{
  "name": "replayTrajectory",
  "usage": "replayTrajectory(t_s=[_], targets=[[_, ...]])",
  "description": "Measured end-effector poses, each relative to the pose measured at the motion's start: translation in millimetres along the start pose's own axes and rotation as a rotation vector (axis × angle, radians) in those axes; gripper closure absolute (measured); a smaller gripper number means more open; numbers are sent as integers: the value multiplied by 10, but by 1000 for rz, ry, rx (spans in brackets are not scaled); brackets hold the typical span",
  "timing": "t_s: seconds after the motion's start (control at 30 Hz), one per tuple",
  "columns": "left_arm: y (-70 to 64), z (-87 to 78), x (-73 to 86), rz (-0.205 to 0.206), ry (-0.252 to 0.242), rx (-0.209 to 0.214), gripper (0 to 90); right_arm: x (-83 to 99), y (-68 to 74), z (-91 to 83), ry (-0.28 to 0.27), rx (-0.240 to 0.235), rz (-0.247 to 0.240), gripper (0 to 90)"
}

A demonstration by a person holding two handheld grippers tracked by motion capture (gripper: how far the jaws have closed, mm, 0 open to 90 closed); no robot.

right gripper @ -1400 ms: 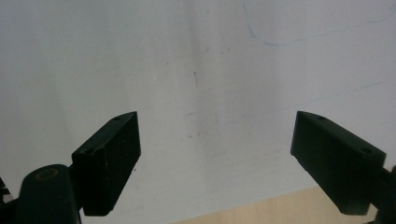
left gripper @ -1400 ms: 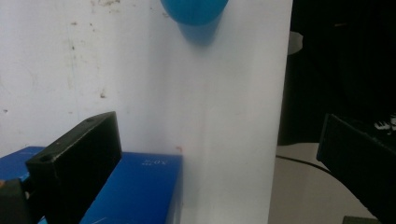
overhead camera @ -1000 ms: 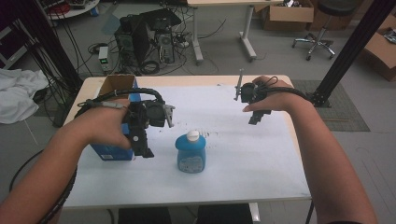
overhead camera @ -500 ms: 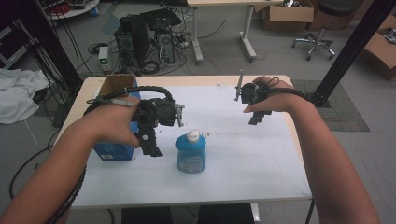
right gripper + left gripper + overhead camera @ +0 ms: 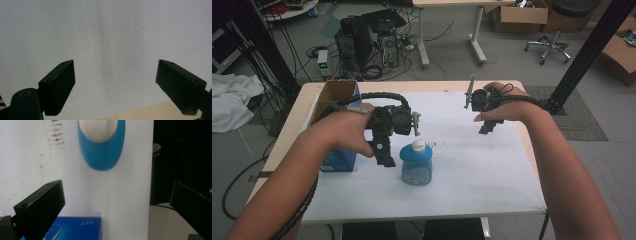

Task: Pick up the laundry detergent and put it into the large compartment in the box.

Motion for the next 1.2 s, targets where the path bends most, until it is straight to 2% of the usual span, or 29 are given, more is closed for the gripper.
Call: replayTrajectory(t_s=[0.13, 0.8, 1.2], targets=[[7, 16, -35, 11, 3, -3, 3, -9, 5, 13, 1, -3, -3, 160], [31, 105, -153, 10, 19, -3, 2, 8, 20, 11, -7, 0, -2, 160], [60, 249, -272, 15, 18, -4, 2, -17, 25, 29, -6, 0, -5, 160]])
Point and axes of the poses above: each handheld gripper's, and its own axes: z roughly forward along the jaws, x roughly out of its underside, y roughly to its left, the point moved 7 cm from there along z, roughly forward along the jaws, and after that the axes turned 2 degrees about -x, right-handed, at the moved point
